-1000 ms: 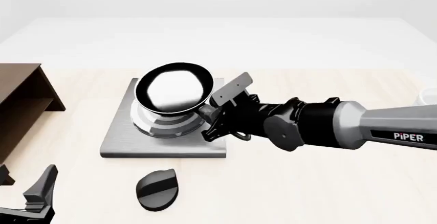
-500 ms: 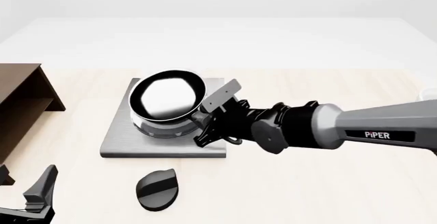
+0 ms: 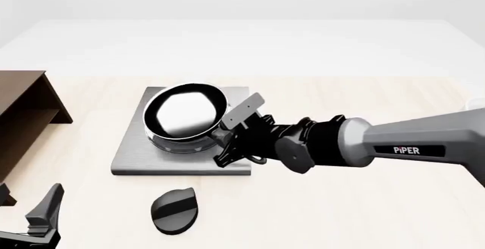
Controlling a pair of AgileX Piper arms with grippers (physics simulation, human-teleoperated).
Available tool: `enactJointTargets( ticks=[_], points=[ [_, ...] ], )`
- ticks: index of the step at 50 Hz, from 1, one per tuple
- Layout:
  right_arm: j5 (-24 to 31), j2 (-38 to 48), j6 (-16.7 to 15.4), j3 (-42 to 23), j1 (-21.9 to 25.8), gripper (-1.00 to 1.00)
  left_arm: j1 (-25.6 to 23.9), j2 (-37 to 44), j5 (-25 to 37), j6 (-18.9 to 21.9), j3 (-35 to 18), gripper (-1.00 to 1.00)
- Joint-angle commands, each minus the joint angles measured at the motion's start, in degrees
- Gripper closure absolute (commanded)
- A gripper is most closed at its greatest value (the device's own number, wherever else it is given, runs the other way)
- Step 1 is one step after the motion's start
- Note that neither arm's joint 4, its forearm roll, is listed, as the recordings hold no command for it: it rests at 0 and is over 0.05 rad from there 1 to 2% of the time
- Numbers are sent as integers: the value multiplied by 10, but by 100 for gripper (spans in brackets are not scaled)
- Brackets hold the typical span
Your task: Turn on the stove and put the frying pan on it.
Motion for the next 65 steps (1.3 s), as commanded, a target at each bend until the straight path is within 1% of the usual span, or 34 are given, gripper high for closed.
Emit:
enactJointTargets(
  ticks=[1,5,17,18,30,39,41,44,46,48,50,58,65],
  points=[
    [-6,3,8,-16,-3,100,-1,-9,5,1,0,-100],
    [-18,26,6,-26,-4,100,-1,-10,6,1,0,-100],
    [-19,28,0,-31,-5,100,0,-11,6,1,0,-100],
    [-19,28,0,-31,-6,-100,-1,-11,6,1,0,-100],
    [-20,16,-6,-27,-9,-100,0,-7,2,0,0,-100],
    [-15,-5,-4,-20,-4,-100,-1,-4,0,1,0,-100],
    [-13,-29,-2,-8,4,-100,-1,-2,-2,1,0,-100],
    [-12,-52,-2,7,8,-100,-1,-2,-2,2,0,-100],
    [-12,-52,-2,7,8,-100,-1,-2,-2,3,0,-100],
    [-11,-80,-4,25,10,-100,-1,-2,-2,3,0,-100],
    [-12,-90,-4,31,11,-100,-1,-3,-2,4,0,-100],
    [-13,-145,-10,73,7,-100,0,-12,6,7,0,-100],
    [-13,-189,-7,101,3,-100,1,-13,8,7,0,-100]
  ],
)
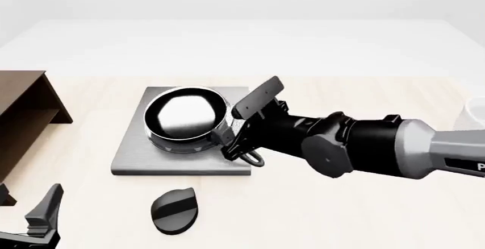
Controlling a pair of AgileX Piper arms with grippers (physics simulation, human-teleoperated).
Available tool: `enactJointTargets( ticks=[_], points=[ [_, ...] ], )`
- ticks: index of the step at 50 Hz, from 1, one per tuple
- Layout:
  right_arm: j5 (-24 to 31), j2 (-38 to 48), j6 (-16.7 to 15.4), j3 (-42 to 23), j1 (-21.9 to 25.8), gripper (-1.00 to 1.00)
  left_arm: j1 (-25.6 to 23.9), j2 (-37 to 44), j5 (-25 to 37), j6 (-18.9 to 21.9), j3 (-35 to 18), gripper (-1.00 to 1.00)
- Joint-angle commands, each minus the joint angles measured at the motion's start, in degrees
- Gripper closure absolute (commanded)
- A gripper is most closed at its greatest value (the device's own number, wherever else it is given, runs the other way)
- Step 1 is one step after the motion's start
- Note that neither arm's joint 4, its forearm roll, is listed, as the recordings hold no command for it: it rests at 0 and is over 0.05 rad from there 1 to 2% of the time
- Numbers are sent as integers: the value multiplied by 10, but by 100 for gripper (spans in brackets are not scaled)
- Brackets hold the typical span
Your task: Turn on the stove and put the frying pan on it.
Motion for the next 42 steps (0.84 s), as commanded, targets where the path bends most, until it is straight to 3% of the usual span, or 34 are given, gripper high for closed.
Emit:
enactJointTargets(
  ticks=[1,13,42],
  points=[
    [1,-69,2,47,-9,-100,0,-8,5,5,0,-100],
    [-9,-127,13,99,-54,-100,1,-8,3,8,0,-100],
    [5,-226,-2,176,-153,-100,5,-9,4,11,0,-100]
  ],
)
